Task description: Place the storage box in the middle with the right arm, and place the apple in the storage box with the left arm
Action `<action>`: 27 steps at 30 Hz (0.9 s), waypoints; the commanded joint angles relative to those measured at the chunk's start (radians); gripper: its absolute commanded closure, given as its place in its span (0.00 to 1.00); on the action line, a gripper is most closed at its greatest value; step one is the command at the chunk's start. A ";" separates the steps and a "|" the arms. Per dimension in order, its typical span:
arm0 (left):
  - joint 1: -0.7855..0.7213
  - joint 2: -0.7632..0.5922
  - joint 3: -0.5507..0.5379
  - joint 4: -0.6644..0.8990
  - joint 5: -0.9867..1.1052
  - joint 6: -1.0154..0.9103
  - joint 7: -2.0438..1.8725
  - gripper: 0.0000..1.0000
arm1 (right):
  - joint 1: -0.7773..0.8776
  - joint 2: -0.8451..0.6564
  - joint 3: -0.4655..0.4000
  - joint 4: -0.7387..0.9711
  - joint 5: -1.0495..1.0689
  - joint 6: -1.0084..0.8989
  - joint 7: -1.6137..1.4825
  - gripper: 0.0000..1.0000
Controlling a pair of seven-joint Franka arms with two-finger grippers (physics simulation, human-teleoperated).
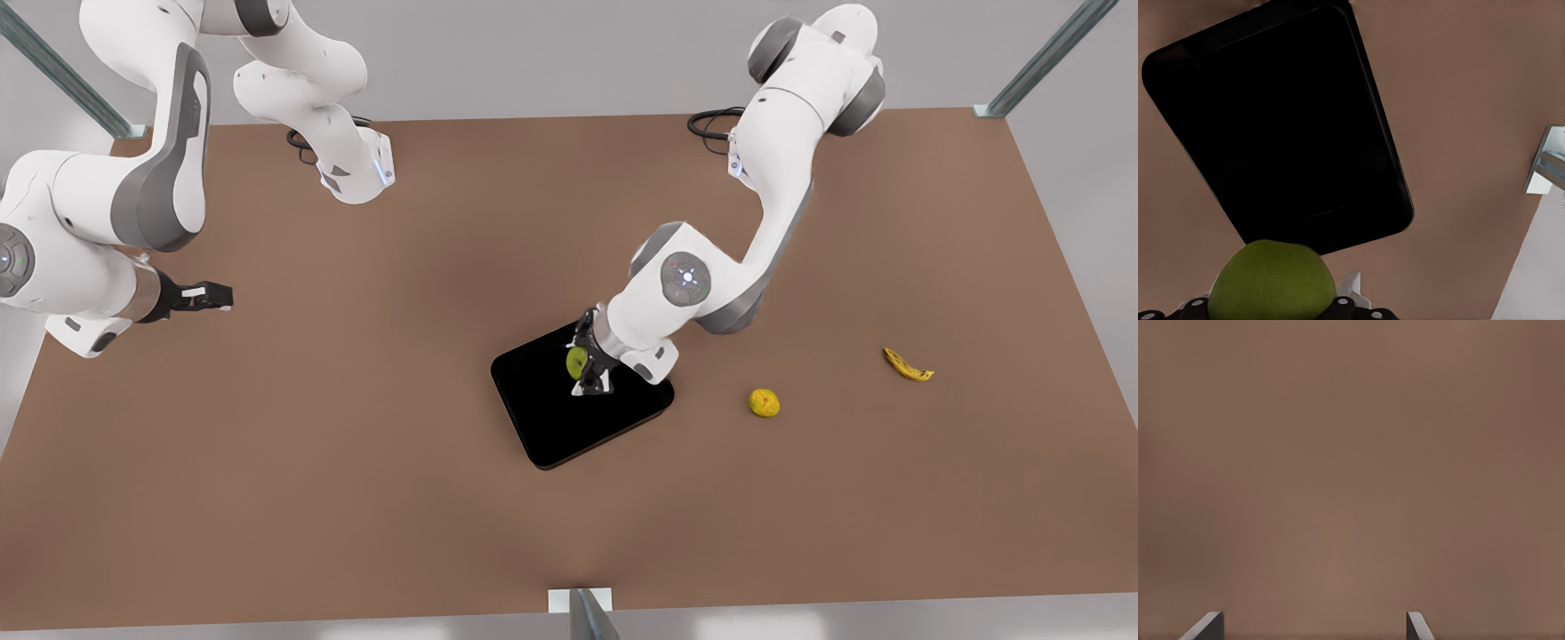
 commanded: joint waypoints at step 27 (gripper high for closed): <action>0.307 -0.573 0.350 -0.105 0.009 -0.736 2.198 0.00 | 0.000 0.001 0.000 0.003 0.000 0.009 -0.002 0.00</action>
